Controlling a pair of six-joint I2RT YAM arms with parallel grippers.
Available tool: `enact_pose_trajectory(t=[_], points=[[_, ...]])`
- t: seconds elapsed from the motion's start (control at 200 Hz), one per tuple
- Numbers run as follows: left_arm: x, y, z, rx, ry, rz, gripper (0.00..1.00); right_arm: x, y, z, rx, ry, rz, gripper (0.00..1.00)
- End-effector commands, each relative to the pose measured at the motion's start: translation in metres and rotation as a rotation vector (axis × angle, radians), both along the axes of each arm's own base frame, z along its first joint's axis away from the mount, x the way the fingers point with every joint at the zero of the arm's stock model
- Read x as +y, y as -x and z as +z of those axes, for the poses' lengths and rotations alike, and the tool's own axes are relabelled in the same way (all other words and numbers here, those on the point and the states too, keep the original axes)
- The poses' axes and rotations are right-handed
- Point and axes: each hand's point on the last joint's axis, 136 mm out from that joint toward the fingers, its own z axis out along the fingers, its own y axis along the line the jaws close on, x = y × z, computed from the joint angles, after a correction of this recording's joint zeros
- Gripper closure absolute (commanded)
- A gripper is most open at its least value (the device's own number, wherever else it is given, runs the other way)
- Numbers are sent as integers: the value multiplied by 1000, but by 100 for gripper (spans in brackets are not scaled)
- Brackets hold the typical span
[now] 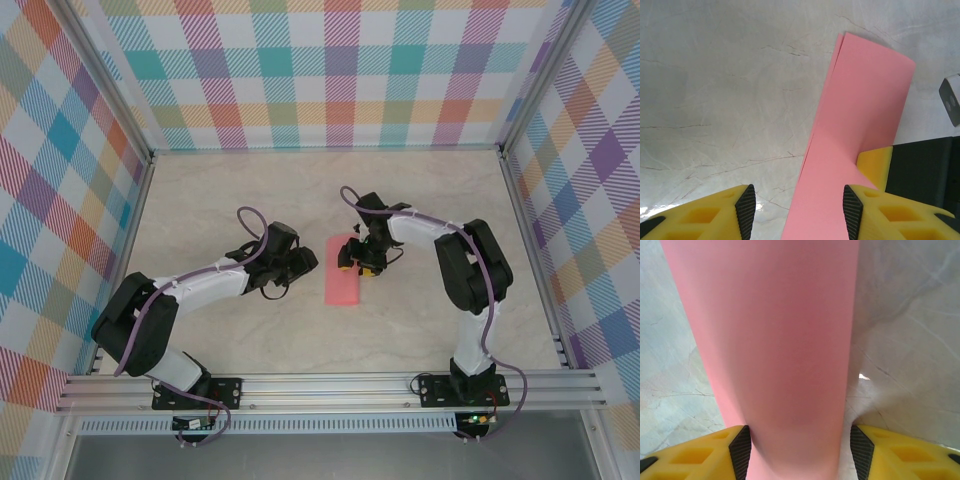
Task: Fold a paper plane with a square sheet of paper (pick it up from the middle)
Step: Hold the paper at the center of the table.
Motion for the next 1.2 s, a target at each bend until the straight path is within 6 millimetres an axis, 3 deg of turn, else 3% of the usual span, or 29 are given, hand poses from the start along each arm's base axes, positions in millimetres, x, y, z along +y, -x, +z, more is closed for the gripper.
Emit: enact_pose_trajectory(t=[0.0, 1.195], points=[[-1, 1, 3, -1, -21, -9, 48, -9, 13, -16, 59, 63, 36, 41], [-1, 0, 2, 2, -22, -18, 46, -27, 19, -39, 117, 197, 60, 41]])
